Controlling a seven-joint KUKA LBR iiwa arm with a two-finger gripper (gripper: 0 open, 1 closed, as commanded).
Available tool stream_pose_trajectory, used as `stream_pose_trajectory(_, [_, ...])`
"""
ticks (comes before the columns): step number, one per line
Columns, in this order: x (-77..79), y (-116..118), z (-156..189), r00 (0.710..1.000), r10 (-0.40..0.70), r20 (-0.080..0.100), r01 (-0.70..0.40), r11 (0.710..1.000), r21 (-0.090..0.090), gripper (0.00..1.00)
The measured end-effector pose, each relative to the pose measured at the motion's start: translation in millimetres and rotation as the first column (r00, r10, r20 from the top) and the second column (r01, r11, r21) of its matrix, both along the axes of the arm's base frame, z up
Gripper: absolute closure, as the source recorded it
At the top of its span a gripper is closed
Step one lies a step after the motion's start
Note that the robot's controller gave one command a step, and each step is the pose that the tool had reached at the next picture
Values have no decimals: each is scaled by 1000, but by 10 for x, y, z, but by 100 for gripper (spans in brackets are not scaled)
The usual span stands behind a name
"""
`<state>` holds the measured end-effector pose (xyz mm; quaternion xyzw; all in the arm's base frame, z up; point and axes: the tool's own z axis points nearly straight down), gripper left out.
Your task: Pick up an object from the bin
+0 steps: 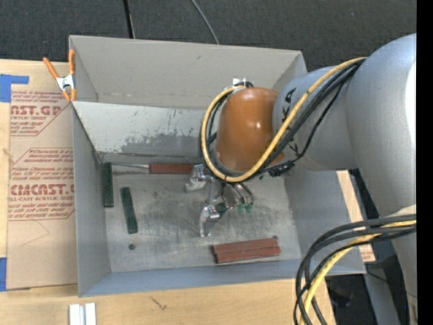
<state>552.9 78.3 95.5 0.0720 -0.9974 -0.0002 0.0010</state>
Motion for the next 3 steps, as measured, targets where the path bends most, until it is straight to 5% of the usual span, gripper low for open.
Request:
stream_pose_trajectory(1, [-13, -413, 111, 1000, 9, 2, -9, 1000, 0, 0])
stream_pose_trajectory(2, [94, -346, -209, 997, 79, 8, -79, 997, 0, 0])
stream_pose_trajectory(3, [173, -634, -173, 987, 159, 24, -159, 987, 4, 100])
